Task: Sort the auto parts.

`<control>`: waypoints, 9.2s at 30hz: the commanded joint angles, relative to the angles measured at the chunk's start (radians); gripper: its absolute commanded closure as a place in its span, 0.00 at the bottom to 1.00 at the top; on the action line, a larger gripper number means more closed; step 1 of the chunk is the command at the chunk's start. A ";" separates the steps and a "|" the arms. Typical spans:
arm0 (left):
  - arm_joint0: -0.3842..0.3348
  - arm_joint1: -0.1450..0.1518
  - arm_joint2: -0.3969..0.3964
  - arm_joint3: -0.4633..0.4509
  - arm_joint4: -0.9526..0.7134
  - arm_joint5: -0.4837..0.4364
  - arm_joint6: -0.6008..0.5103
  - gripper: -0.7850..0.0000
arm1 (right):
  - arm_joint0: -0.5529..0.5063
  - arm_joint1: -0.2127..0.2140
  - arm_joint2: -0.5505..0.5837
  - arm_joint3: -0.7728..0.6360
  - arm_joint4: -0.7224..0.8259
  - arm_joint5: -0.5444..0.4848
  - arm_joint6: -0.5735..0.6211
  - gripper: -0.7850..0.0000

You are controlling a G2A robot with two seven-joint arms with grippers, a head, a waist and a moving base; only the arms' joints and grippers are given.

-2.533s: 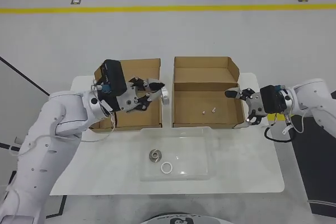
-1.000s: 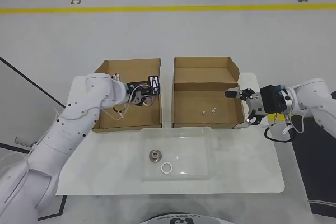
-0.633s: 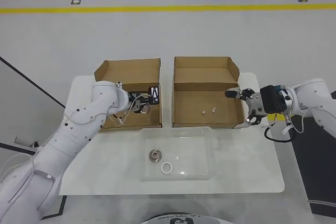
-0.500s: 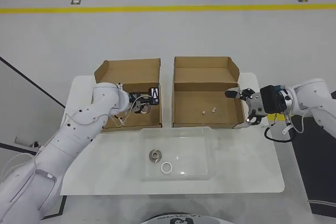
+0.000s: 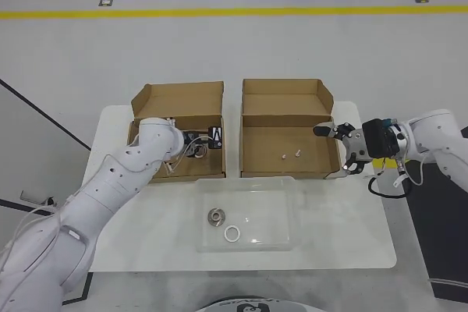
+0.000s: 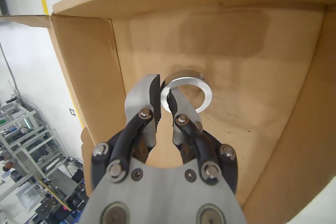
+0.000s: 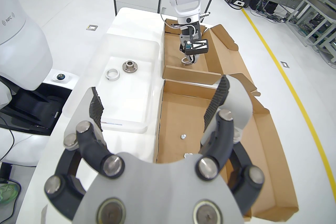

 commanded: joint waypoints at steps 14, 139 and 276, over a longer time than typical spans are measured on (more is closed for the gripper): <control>-0.040 -0.044 0.021 0.089 0.011 0.008 0.016 0.00 | 0.000 0.000 0.000 0.000 0.000 0.000 0.000 0.00; -0.136 0.055 0.432 -0.665 -1.081 0.292 -0.921 0.50 | 0.000 0.000 0.000 0.000 0.000 0.000 0.000 0.00; 0.287 0.323 -0.324 -0.759 -0.712 -0.082 0.483 1.00 | 0.000 0.000 0.000 0.000 0.000 0.000 0.000 0.00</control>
